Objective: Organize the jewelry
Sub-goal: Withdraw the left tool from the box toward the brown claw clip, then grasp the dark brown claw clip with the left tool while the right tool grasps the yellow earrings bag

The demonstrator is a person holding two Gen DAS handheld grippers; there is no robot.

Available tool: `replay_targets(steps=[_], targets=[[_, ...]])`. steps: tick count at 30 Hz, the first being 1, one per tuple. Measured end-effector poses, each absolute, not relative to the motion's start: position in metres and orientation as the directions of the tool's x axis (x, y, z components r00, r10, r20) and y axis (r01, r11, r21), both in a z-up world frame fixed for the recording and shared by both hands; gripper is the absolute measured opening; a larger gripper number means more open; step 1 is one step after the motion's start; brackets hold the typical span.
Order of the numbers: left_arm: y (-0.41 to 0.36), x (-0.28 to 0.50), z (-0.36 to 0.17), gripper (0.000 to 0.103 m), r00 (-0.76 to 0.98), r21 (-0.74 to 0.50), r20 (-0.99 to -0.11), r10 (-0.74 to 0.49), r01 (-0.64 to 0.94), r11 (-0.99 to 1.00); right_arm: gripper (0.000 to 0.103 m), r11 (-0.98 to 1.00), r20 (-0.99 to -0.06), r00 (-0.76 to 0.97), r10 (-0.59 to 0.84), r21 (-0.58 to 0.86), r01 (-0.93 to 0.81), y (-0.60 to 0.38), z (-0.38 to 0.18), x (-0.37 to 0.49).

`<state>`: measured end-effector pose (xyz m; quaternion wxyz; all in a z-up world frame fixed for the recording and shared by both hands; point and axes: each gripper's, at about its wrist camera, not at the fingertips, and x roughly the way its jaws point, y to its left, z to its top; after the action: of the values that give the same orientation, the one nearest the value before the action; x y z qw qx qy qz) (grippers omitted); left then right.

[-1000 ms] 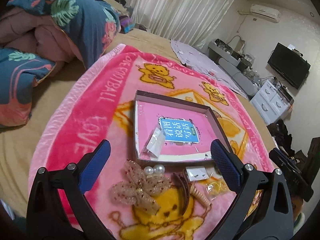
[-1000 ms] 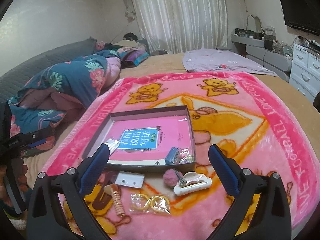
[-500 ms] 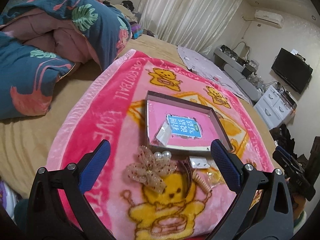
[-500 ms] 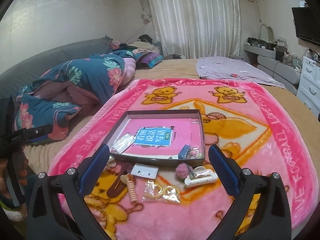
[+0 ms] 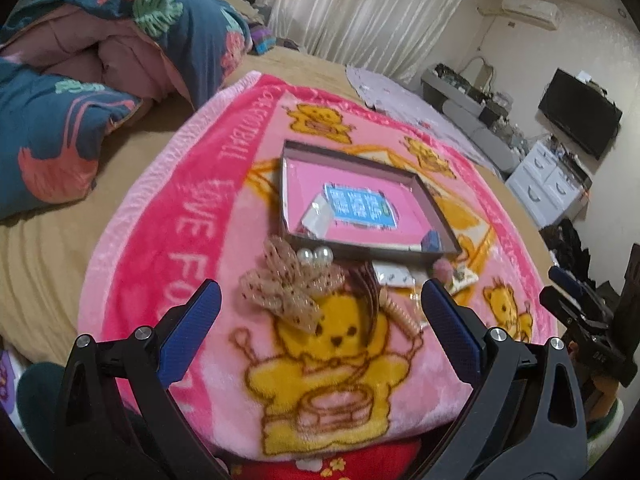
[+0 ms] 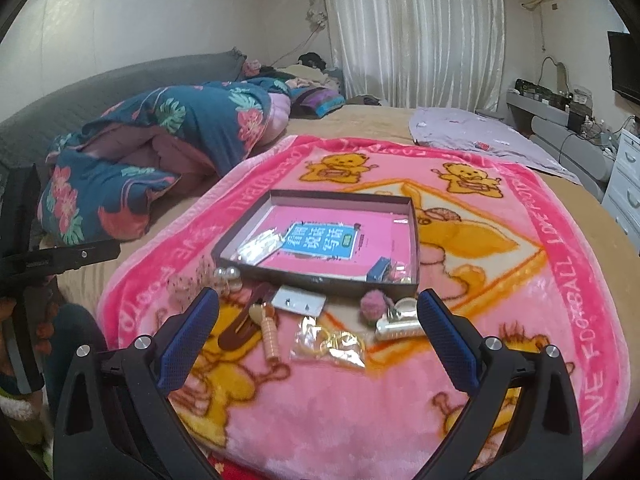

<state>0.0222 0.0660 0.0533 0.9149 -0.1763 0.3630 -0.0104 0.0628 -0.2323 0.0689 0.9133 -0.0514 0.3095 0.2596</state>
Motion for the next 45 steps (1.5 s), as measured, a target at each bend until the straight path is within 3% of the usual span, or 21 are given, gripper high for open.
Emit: replay_targets(steps=[24, 30, 35, 40, 45], targets=[[0.007, 0.024, 0.006, 0.093, 0.625, -0.285, -0.746, -0.230, 0.013, 0.958, 0.099, 0.878, -0.678, 0.617, 0.399, 0.089, -0.471, -0.262, 0.017, 0.058], [-0.003, 0.029, -0.006, 0.080, 0.602, -0.292, -0.758, -0.250, 0.029, 0.956, 0.099, 0.886, -0.705, 0.596, 0.385, 0.101, -0.452, -0.264, 0.005, 0.066], [-0.008, 0.035, -0.017, 0.063, 0.583, -0.300, -0.767, -0.267, 0.042, 0.953, 0.099, 0.890, -0.728, 0.571, 0.380, 0.119, -0.441, -0.263, -0.010, 0.075], [-0.017, 0.043, -0.024, 0.025, 0.572, -0.283, -0.773, -0.274, 0.076, 0.956, 0.099, 0.887, -0.745, 0.545, 0.384, 0.134, -0.442, -0.258, -0.024, 0.081], [-0.026, 0.053, -0.030, 0.023, 0.562, -0.256, -0.785, -0.261, 0.091, 0.962, 0.099, 0.884, -0.757, 0.527, 0.386, 0.141, -0.446, -0.252, -0.033, 0.086]])
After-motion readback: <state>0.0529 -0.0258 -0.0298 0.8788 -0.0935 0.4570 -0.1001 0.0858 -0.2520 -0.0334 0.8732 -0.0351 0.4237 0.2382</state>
